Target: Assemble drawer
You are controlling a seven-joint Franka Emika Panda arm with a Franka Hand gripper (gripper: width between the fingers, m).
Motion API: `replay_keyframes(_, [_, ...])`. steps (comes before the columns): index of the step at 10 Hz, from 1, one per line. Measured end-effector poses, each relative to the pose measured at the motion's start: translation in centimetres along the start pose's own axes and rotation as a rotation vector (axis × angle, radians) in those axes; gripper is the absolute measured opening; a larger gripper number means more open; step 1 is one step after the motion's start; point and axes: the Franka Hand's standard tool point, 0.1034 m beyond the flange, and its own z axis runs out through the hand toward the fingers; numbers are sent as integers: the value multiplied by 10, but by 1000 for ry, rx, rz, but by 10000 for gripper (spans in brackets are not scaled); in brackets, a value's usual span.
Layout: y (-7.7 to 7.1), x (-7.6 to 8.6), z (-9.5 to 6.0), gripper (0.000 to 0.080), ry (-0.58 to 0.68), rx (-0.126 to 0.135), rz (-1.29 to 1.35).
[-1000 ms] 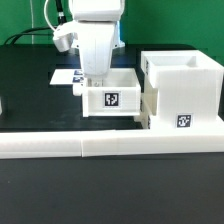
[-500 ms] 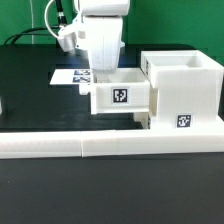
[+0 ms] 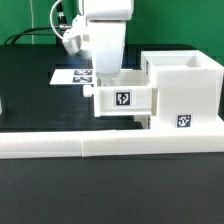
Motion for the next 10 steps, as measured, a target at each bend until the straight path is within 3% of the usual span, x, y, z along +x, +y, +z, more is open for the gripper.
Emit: replay_keyframes(10, [1,7,0,44,-3,1,16])
